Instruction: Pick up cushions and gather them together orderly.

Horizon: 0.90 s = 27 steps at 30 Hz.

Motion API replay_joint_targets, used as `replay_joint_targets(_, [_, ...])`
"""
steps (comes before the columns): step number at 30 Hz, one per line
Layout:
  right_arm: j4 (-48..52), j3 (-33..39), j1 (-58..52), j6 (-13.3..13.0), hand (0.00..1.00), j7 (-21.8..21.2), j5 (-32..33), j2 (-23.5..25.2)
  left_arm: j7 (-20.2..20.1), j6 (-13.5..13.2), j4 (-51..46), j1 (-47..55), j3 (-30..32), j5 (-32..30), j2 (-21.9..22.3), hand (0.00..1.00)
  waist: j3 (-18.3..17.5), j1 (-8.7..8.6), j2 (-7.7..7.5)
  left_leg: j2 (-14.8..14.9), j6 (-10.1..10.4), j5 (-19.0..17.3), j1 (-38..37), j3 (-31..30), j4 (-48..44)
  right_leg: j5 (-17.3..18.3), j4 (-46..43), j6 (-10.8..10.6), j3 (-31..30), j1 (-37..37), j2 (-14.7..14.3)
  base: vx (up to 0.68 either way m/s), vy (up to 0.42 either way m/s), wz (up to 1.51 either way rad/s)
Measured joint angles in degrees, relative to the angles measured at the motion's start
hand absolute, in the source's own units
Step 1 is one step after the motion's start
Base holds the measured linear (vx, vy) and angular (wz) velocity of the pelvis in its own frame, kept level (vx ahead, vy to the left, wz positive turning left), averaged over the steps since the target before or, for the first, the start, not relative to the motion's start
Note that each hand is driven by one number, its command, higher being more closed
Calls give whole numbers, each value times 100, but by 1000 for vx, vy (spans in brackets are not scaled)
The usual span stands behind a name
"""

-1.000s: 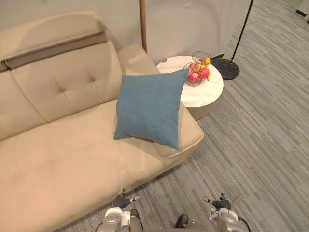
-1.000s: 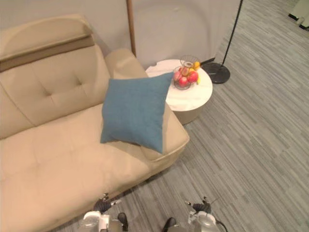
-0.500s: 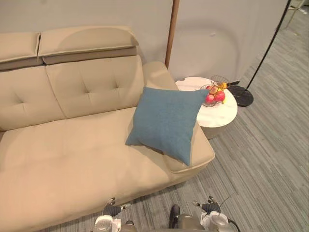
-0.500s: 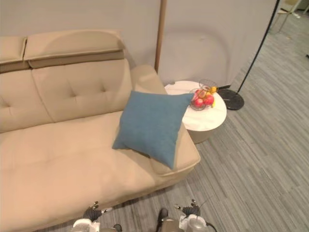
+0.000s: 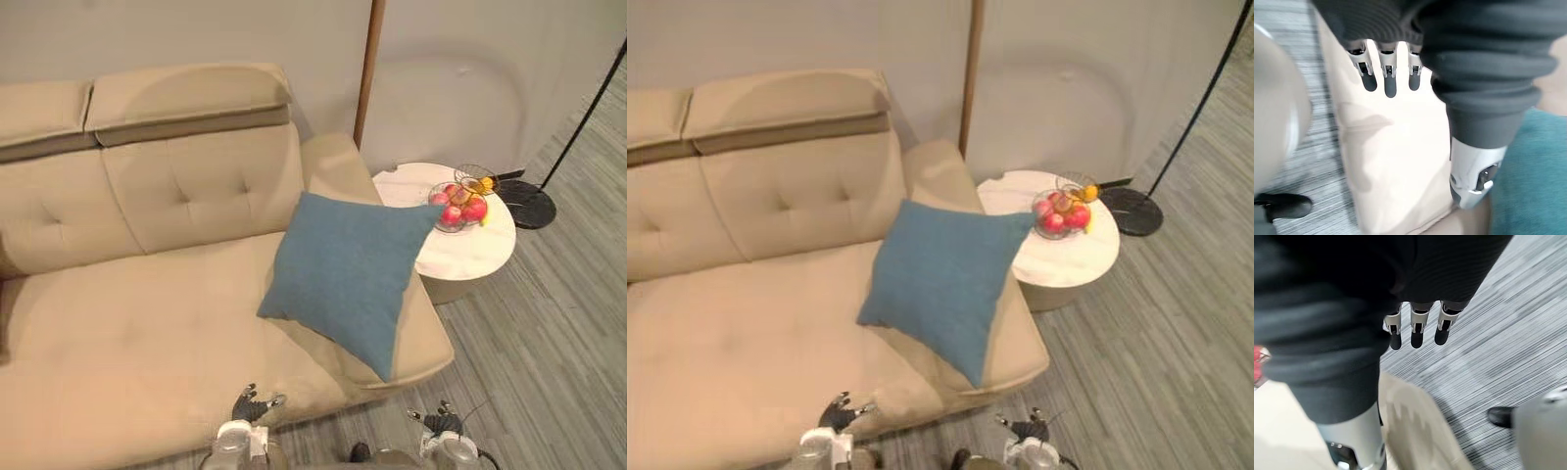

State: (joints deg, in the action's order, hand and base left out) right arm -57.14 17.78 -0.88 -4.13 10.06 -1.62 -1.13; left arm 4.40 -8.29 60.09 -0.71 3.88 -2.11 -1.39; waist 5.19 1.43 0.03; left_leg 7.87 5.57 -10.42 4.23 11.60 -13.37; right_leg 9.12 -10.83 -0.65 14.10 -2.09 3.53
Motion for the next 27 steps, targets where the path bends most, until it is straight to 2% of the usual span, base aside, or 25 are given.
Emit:
replay_joint_targets(6, [-6, 17, -33, 2, 0, 9, 5, 37, 16, 5, 18, -5, -146, 18, -121, 0, -122, 74, -76, -149, -51, 35, -464, 38, 456, -113, 137, -103, -273, 260, 101, 123, 78, -1])
replay_joint_targets(8, [37, 20, -21, -4, 0, 37, 51, 19, 40, -12, 13, 18, -85, 83, -116, 0, -173, 74, -75, -147, -71, 48, -466, 27, 458, -265, 250, -142, -319, 295, 87, 104, 58, -8])
replay_joint_targets(12, [998, 202, -258, -65, 0, 233, 228, 7, 104, 10, 21, 166, 326, 136, -116, 0, -305, 73, -59, -173, -128, 97, -470, 27, 277, -605, 462, -136, -537, 371, 102, 125, 70, -23])
replay_joint_targets(13, [1255, 256, -307, -85, 0, 258, 241, 0, 125, 13, 21, 212, 433, 150, -124, 0, -302, 76, -80, -205, -128, 97, -417, 15, 50, -674, 492, -194, -573, 430, 167, 125, 99, -11])
replay_joint_targets(14, [1673, 352, -366, -121, 0, 332, 240, 21, 161, 12, 24, 256, 648, 195, -137, 0, -210, 64, -251, -371, -217, 30, 10, -105, -758, -699, 499, -163, -629, 584, 429, 107, 103, 2])
replay_joint_targets(15, [1848, 424, -407, -142, 0, 380, 225, 57, 187, -2, 8, 273, 684, 232, -136, 0, -266, 66, -320, -553, -289, -142, -47, -210, -204, -694, 529, -171, -713, 631, 557, 95, 74, 17])
replay_joint_targets(16, [2155, 489, -516, -206, 0, 435, 211, -156, 216, -9, -57, 409, 667, 247, -39, 0, -376, -14, -31, -428, -349, 755, -85, -442, 795, -765, 482, -268, -644, 588, 351, 107, 84, 2])
replay_joint_targets(18, [2358, 512, -490, -244, 0, 451, 162, -80, 311, -31, -269, 522, 661, 347, -144, 0, -410, -1, -21, -458, -331, 684, -229, -447, 878, -571, 465, -374, -777, 536, 378, 104, 78, -3])
replay_joint_targets(19, [2504, 510, -469, -259, 0, 451, 160, 58, 324, -43, -369, 538, 708, 382, -306, 0, -399, 1, -197, -511, -332, 683, -224, -449, 887, -555, 548, -341, -837, 530, 368, 0, 0, 0])
replay_joint_targets(20, [2515, 510, -436, -267, 0, 452, 156, 120, 331, -54, -398, 538, 763, 413, -387, 0, -396, 1, -288, -534, -330, 682, -224, -446, 889, -549, 561, -343, -838, 556, 383, 0, 0, 0])
replay_joint_targets(22, [2526, 521, -413, -267, 0, 463, 148, 168, 432, -96, -486, 542, 875, 527, -466, 0, -377, -10, -311, -531, -331, 682, -251, -458, 899, -549, 595, -343, -866, 608, 372, -18, -4, 1])
replay_joint_targets(27, [2839, 553, -492, -267, 0, 509, -33, 126, 560, -180, -947, 705, 1065, 936, -291, 0, -269, 8, -107, -494, -330, 683, -409, -370, 923, -513, 437, -347, -1008, 607, 322, -77, 0, -17])
